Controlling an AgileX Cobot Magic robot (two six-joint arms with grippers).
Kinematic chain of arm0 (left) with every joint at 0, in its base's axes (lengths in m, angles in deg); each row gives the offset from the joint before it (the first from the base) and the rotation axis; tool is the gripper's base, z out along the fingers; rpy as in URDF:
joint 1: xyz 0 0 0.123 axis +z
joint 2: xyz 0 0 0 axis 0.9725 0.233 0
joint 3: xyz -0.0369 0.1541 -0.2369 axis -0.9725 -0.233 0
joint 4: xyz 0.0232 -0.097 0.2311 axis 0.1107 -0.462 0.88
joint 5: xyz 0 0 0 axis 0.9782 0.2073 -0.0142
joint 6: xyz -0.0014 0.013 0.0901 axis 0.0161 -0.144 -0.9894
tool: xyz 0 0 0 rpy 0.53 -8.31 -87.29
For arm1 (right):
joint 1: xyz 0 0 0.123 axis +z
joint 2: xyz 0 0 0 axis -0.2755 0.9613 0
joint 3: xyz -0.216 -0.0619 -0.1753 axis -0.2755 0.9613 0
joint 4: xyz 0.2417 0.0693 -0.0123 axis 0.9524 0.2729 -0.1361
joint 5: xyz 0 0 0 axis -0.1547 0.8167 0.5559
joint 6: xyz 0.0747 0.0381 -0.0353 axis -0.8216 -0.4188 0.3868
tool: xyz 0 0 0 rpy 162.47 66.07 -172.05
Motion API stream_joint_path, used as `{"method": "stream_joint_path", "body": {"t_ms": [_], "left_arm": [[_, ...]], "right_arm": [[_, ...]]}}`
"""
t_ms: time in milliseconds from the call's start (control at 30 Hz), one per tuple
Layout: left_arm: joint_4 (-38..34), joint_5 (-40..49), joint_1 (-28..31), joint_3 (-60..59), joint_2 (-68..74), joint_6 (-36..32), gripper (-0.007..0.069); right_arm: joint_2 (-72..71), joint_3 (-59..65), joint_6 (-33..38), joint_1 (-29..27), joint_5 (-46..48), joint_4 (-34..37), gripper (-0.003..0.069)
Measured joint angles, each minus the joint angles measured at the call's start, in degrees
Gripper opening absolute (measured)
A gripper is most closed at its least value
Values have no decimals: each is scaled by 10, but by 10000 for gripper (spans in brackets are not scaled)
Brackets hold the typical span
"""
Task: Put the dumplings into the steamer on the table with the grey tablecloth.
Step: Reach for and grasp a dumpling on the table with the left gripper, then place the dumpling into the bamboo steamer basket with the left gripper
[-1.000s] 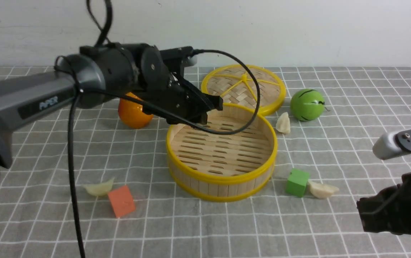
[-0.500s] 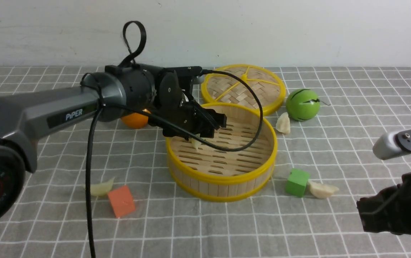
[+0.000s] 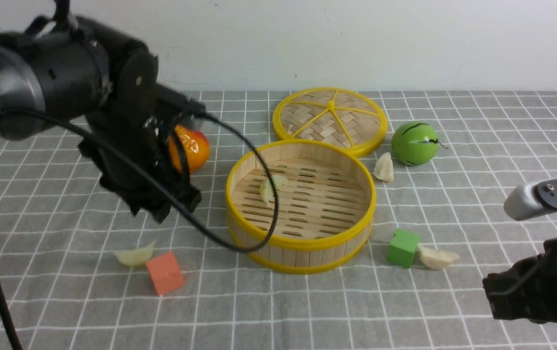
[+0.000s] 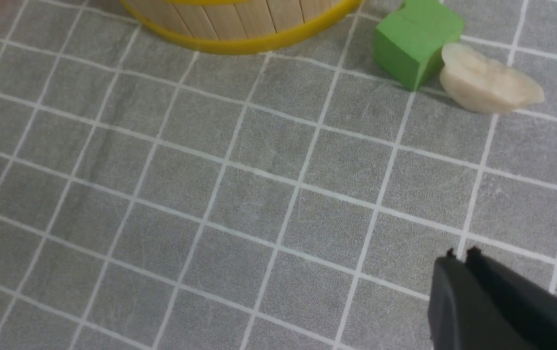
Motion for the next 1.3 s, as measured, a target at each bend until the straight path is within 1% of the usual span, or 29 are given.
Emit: {"method": "stream_joint_path", "body": {"t_ms": [100,267,367,500,667,767,833,867,1067,1167,1200,1233,1300], "left_arm": [[-26,-55,34,-42,18,-23,251],[-42,-82,58,-47,44,-28,246],[-48,-85,62,-47,62,-28,247],[-48,-89,62,-47,85,-29,266],[-47,-93,63,-46,101,-30,305],[-47,-94,63,-46,101,-29,296],[-45,-94,63,-46,100,-17,259],[-43,-94,63,-46,99,-11,254],[-47,-73,63,-25,61,33,254],[-83,-68,56,15,22,51,254],[-114,-68,45,37,8,53,254],[-120,-68,43,40,8,53,254],[-191,-75,14,69,3,53,254]], "right_arm": [[0,0,0,0,0,12,29],[0,0,0,0,0,20,34],[0,0,0,0,0,21,38],[0,0,0,0,0,23,41],[0,0,0,0,0,23,41],[0,0,0,0,0,23,41],[0,0,0,0,0,23,43],[0,0,0,0,0,23,43],[0,0,0,0,0,25,50],[0,0,0,0,-7,25,51],[0,0,0,0,-13,25,52],[1,0,0,0,-14,25,53],[2,0,0,0,-19,25,57]]}}
